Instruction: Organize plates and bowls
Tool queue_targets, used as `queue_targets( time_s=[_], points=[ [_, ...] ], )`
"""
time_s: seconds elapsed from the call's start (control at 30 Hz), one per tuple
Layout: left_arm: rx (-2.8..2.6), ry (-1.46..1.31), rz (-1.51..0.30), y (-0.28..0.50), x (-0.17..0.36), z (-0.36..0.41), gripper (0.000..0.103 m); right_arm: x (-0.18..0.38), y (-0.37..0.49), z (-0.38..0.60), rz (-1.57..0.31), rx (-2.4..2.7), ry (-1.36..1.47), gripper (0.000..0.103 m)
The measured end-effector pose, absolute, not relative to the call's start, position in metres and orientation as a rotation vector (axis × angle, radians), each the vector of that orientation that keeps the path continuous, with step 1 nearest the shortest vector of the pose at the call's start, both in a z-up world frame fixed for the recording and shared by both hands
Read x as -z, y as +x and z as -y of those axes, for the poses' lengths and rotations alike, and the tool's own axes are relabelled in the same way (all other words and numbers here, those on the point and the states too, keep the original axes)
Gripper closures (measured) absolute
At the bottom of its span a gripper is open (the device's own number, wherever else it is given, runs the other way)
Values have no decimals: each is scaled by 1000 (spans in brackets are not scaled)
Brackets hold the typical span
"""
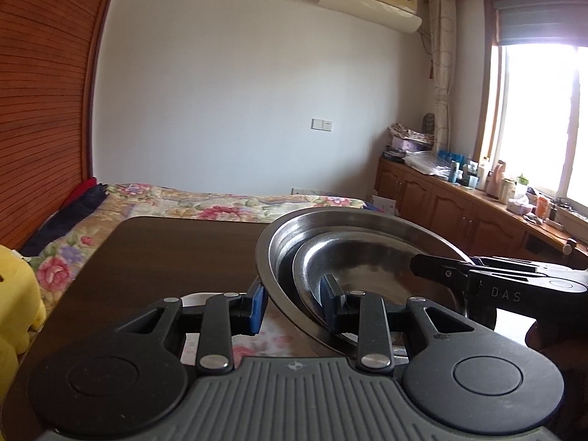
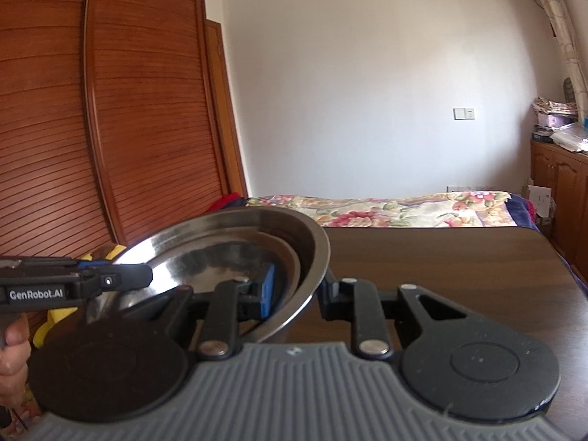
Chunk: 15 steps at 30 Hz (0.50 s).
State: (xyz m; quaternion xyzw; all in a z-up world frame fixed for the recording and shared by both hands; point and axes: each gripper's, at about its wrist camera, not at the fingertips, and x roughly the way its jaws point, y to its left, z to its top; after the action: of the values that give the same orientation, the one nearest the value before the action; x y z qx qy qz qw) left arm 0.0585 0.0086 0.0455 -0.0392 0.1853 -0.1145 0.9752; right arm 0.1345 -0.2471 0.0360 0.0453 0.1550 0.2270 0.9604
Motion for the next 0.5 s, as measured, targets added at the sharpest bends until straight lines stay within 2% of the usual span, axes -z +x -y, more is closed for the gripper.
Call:
queue_targets(
  time_s=[0.5],
  points=[
    [151, -87, -393, 58, -40, -43, 70, -30, 141, 207, -366, -513, 48, 76]
  ],
)
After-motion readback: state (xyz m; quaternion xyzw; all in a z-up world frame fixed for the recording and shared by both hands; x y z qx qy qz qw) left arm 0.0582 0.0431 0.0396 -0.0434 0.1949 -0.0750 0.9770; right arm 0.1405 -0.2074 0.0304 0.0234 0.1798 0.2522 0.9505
